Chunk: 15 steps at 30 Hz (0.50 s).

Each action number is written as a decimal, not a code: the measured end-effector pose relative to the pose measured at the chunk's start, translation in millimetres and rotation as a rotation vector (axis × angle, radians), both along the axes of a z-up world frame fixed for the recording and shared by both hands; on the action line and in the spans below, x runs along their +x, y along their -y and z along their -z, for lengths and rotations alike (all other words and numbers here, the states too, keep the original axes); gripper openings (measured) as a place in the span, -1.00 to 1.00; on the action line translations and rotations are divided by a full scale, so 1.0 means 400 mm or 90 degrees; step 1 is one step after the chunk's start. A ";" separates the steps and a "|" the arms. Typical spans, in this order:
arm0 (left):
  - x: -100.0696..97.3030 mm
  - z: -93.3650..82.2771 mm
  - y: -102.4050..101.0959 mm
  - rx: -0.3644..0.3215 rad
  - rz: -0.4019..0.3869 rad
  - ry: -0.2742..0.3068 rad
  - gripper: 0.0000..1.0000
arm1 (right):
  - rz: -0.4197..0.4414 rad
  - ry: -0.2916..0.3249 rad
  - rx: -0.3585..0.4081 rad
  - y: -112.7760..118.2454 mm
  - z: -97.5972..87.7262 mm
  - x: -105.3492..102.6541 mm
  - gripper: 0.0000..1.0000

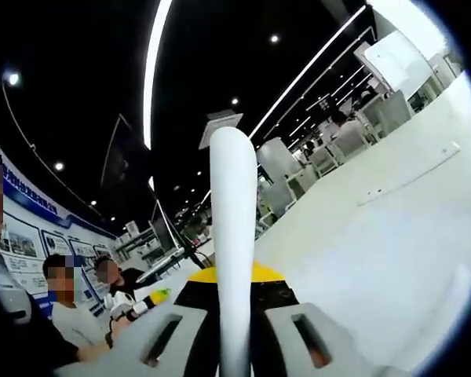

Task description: Organize the stack of printing papers by aligning and flattening the scattered papers on the table

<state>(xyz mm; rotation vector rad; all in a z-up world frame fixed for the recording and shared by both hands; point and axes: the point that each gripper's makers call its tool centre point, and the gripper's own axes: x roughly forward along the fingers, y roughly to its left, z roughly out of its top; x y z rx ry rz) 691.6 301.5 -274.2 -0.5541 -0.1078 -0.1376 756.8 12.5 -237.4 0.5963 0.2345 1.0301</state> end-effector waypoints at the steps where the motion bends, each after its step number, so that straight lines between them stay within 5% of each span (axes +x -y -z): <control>1: 0.000 0.001 0.000 0.000 0.000 -0.001 -0.36 | 0.000 0.000 0.000 0.000 -0.001 -0.001 -0.98; 15: 0.001 -0.001 0.005 -0.024 0.016 0.001 -0.18 | -0.033 -0.012 0.039 -0.013 -0.022 -0.019 -0.98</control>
